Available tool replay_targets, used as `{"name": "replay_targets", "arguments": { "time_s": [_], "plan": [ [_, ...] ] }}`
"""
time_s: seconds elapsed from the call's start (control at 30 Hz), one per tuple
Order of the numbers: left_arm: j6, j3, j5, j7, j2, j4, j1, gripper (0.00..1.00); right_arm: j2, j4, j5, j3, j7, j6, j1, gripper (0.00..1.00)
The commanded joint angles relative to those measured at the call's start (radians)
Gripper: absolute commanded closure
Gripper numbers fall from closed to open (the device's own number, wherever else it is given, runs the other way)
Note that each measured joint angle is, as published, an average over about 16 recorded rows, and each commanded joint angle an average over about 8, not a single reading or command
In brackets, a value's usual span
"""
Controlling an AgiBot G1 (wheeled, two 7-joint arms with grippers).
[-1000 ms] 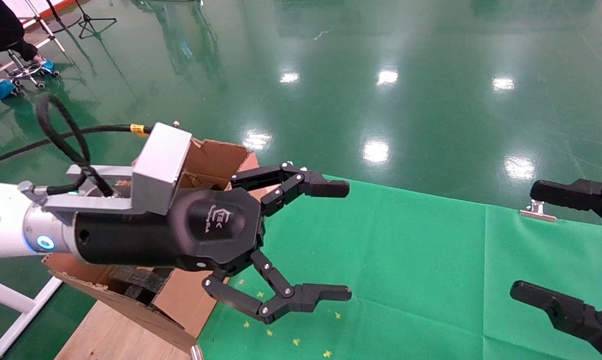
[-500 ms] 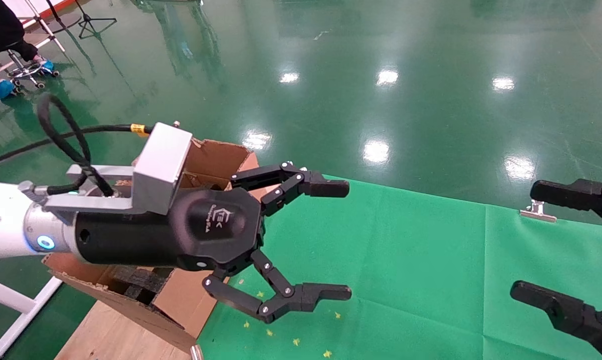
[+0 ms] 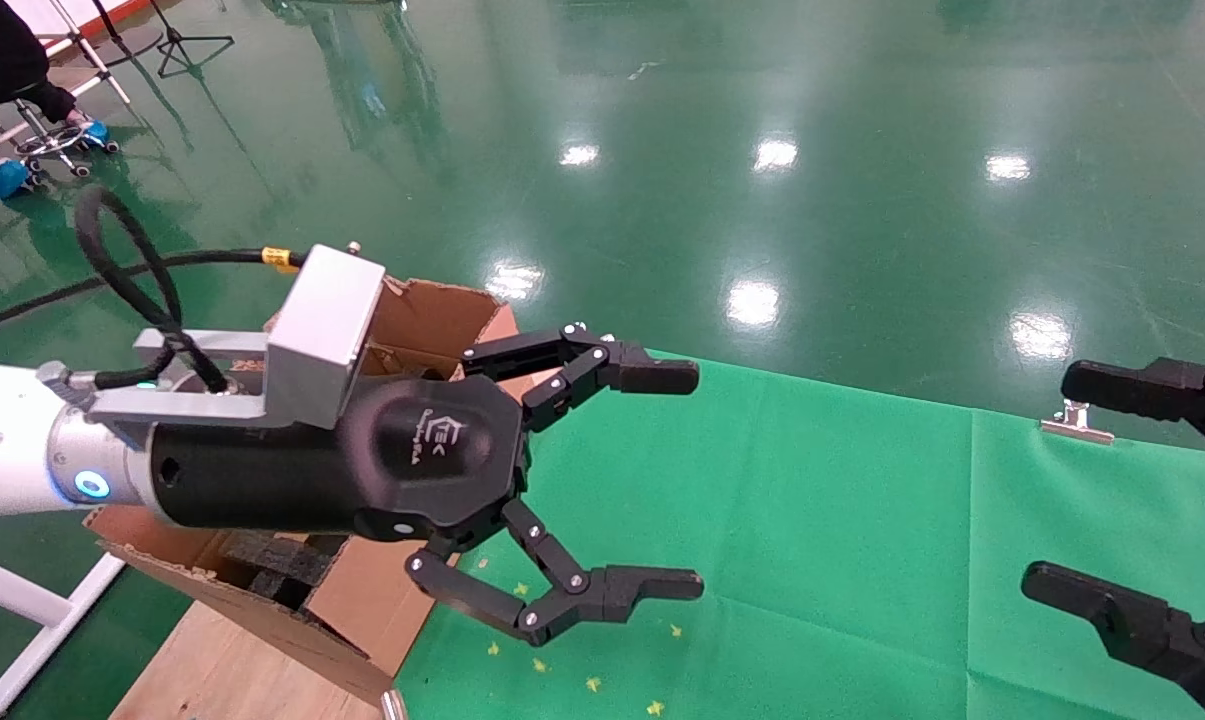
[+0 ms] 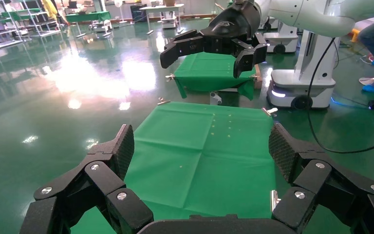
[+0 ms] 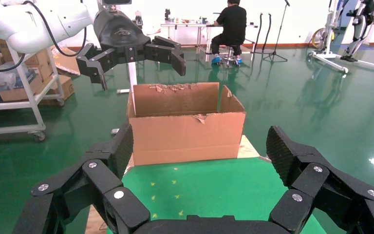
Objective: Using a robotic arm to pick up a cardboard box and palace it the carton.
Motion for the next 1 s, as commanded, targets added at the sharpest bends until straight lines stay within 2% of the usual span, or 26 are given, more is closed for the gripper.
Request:
{"name": "replay_targets", "arguments": {
  "time_s": [0.03,1.0],
  "plan": [
    [0.000,0.000,0.000,0.000,0.000,0.000,0.000,0.00,0.000,0.000,0.000,0.000,0.000,0.000,0.000,0.00],
    [0.000,0.000,0.000,0.000,0.000,0.000,0.000,0.00,0.000,0.000,0.000,0.000,0.000,0.000,0.000,0.00]
  ]
}}
